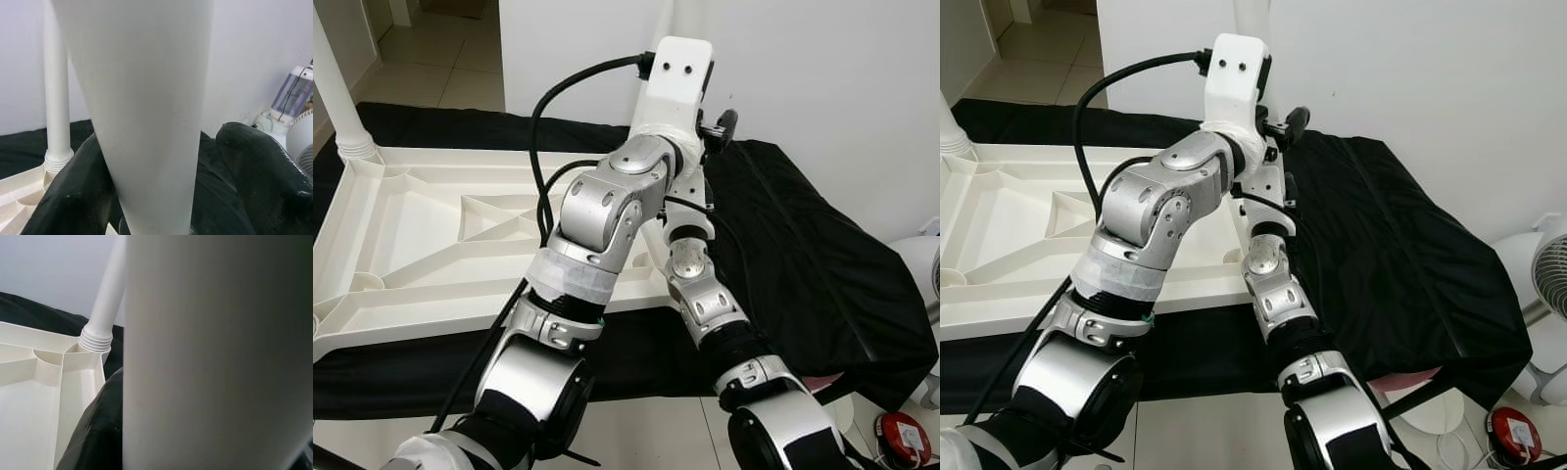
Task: Building children table
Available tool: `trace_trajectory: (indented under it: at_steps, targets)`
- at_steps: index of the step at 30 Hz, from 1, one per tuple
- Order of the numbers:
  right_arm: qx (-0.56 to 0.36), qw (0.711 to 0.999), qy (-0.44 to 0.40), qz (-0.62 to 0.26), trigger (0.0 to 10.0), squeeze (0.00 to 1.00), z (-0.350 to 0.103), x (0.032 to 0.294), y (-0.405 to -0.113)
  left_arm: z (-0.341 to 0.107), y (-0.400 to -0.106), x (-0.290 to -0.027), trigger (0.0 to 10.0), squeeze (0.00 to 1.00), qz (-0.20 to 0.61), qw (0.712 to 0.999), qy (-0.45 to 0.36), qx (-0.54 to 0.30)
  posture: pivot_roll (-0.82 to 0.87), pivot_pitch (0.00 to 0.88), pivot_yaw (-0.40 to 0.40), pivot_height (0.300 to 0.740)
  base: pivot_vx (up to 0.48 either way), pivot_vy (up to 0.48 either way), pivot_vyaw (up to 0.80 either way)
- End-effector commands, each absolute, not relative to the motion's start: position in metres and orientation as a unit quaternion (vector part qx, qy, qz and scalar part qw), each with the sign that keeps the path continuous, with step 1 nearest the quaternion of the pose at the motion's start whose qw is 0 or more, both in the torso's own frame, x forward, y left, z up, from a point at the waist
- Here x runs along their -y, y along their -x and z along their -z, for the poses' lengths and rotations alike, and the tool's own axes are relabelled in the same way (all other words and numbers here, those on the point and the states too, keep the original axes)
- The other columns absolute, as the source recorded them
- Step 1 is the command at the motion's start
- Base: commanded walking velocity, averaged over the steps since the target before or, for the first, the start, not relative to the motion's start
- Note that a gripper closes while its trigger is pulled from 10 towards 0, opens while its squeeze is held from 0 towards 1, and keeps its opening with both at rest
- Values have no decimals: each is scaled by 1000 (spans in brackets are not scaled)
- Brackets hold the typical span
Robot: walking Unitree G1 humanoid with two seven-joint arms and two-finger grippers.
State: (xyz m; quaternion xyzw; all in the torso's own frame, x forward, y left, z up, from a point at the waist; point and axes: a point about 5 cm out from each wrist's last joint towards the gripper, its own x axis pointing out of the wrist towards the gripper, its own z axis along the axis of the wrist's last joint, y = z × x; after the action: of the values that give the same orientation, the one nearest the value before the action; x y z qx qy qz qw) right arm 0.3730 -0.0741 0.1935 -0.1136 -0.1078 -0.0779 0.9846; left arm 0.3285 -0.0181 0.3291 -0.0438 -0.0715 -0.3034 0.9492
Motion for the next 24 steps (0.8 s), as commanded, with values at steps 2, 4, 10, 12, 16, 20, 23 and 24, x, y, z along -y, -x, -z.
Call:
trace_trajectory:
  at_steps: [2,4,10,12,16,20,23,24]
  targets:
    - [80,986,114,87,10000,0,-186,81,-376,-347,-318,30,10000,0,343,930,60,119,29,0,-121,740,0,0,0]
    - [76,988,102,89,10000,0,-186,83,-377,-352,-319,25,10000,0,334,928,89,139,31,0,-120,740,0,0,0]
    - [80,993,34,82,10000,0,-190,86,-378,-349,-322,15,10000,0,329,929,110,129,31,0,-118,740,0,0,0]
    - [82,993,22,82,10000,0,-191,86,-378,-347,-323,13,10000,0,326,931,107,127,31,0,-118,740,0,0,0]
    - [74,993,-16,88,10000,0,-190,92,-378,-344,-322,10,10000,0,329,930,111,125,37,0,-123,740,0,0,0]
    - [65,992,-58,92,10000,0,-188,101,-380,-343,-321,7,10000,0,333,927,104,135,38,0,-125,740,0,0,0]
    - [53,991,-82,87,10000,0,-186,108,-382,-340,-318,0,10000,0,342,922,108,148,37,0,-125,740,0,0,0]
    - [42,990,-99,89,10000,0,-183,115,-383,-337,-315,-4,10000,0,349,917,114,152,35,0,-124,740,0,0,0]
